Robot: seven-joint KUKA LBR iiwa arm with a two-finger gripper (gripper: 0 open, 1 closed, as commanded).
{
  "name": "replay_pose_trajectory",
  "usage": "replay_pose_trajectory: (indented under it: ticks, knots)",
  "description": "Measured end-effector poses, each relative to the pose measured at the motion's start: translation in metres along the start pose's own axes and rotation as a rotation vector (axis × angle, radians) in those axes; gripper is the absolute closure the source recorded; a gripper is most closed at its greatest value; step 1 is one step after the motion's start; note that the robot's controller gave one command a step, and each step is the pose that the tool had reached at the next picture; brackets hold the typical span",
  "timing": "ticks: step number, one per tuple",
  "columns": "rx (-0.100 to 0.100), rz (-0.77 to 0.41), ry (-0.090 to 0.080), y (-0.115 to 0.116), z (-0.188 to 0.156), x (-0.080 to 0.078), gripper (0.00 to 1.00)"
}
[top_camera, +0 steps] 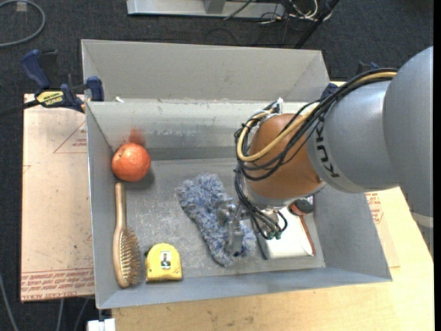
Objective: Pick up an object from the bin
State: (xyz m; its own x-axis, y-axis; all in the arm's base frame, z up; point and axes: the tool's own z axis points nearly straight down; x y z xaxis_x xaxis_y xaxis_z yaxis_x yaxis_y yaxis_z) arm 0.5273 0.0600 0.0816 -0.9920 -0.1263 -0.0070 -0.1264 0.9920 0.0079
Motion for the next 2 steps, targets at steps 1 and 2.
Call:
replay_pose_trajectory:
  ticks: [1, 2]
  knots:
    - [-0.001, -0.024, -0.002, -0.0044, -0.0942, -0.0039, 1.00]
    - [-0.001, -0.024, -0.002, -0.0045, -0.0942, -0.0038, 1.00]
